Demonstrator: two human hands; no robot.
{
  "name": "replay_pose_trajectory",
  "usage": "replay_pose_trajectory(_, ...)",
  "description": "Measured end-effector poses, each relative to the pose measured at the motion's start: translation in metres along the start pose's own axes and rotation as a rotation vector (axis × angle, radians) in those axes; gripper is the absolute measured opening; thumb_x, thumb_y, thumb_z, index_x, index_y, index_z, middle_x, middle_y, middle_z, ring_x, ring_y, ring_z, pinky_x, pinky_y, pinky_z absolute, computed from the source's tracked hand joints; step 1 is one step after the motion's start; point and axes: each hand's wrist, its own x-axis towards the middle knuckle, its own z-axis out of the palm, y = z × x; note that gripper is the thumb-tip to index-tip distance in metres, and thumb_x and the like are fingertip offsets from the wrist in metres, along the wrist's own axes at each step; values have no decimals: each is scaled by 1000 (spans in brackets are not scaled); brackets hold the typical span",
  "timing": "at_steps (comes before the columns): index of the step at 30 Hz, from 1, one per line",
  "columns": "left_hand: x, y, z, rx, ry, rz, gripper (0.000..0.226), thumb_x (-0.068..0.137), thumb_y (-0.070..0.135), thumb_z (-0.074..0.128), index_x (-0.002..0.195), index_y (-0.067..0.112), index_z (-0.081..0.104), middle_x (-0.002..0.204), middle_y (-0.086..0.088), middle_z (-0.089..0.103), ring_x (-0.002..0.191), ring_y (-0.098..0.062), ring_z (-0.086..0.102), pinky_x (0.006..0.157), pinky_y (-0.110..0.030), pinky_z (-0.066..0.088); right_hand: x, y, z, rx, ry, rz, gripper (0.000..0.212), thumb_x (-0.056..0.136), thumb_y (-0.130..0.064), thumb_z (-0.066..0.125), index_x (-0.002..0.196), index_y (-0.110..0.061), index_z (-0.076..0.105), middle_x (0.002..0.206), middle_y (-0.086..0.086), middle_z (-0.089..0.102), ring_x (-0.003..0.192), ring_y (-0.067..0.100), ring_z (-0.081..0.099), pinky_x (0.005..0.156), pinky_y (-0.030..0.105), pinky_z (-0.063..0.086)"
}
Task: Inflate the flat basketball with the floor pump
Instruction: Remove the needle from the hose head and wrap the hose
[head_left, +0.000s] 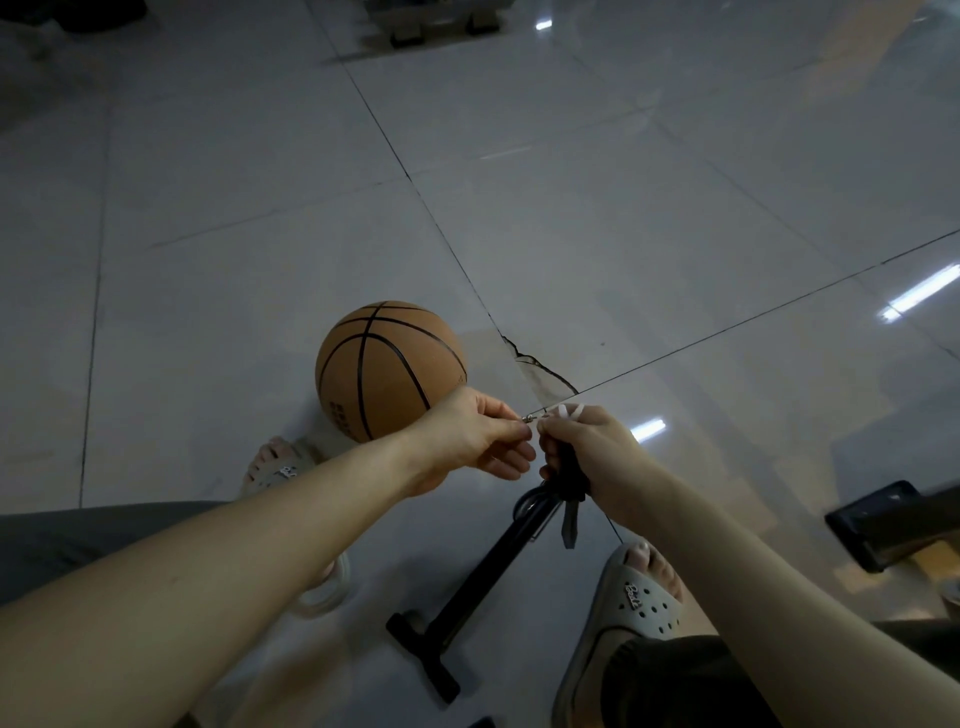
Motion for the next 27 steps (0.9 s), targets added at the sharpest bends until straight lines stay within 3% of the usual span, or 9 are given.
replay_pose_trajectory(7,5,0,-1,131,22,-22,23,102,14,53,102,-4,68,84,-15,71,71,-21,68,66,-32,59,0,2,4,-47,-35,-1,23,100,-8,45,80,-7,53,63,4,47,56,15,45,62,33,45)
replay_pose_trajectory(15,3,1,-1,218,74,93,22,98,8,55,86,5,73,75,-10,72,67,-19,68,62,-27,53,3,3,7,-120,4,9,21,102,-14,46,86,-4,56,64,3,47,55,13,44,60,31,45)
replay_pose_trajectory(19,5,-2,-4,221,82,116,22,98,8,53,91,9,74,82,-12,74,71,-22,70,63,-28,54,5,3,10,-178,29,-17,22,100,-14,48,85,-5,59,66,3,49,59,15,47,67,37,52)
replay_pose_trajectory(22,13,-28,-10,265,77,3,19,100,14,52,111,15,68,97,-10,72,83,-24,71,66,-28,55,5,1,9,-164,82,-49,22,98,-13,51,77,-6,55,66,7,50,62,22,49,78,48,55)
replay_pose_trajectory(24,22,-63,-12,390,34,-174,20,99,17,57,118,14,62,104,-11,68,86,-21,66,69,-30,54,7,1,4,-127,123,-19,18,100,-14,48,86,-4,54,72,13,56,69,28,55,75,47,52)
replay_pose_trajectory(27,36,-127,-1,662,-23,-337,30,91,28,71,112,8,66,111,-16,69,96,-25,65,82,-34,54,10,10,-6,-179,190,90,17,102,-16,42,104,-2,52,86,20,65,74,34,67,76,51,56)
